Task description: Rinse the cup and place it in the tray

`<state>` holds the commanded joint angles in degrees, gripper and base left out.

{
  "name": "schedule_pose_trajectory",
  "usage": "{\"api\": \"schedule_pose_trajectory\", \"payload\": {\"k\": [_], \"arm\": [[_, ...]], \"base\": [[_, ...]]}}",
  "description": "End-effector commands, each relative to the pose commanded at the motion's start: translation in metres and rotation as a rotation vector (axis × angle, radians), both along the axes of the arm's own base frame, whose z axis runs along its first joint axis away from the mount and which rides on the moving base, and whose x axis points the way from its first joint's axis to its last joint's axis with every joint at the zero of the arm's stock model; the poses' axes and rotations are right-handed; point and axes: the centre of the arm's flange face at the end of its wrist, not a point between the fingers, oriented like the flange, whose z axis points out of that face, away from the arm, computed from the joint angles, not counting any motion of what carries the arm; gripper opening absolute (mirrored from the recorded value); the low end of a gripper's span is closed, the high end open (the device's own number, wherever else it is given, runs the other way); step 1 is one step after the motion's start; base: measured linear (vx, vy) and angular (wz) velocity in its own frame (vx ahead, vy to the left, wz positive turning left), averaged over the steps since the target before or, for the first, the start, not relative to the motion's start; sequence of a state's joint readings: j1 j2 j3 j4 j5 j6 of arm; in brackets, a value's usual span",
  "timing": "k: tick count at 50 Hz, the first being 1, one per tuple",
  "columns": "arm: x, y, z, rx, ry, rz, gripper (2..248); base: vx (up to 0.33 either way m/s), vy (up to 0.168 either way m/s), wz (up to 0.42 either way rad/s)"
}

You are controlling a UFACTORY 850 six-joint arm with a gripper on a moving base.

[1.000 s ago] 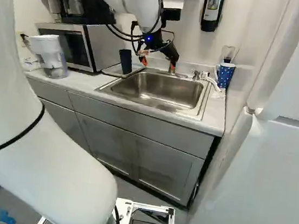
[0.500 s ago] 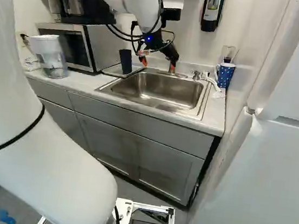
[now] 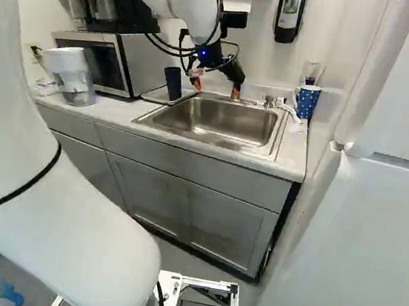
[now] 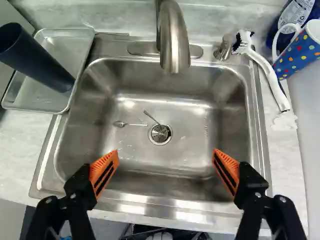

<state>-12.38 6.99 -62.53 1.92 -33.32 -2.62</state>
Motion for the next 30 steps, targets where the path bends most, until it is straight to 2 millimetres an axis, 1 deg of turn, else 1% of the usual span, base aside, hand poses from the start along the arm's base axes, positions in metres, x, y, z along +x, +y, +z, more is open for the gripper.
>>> {"api": "schedule_pose_trajectory", "payload": {"k": [30], "arm": [[0.0000, 0.0000, 0.0000, 0.000, 0.000, 0.000, 247]], "base": [[-0.128, 0.030, -0.005]]}}
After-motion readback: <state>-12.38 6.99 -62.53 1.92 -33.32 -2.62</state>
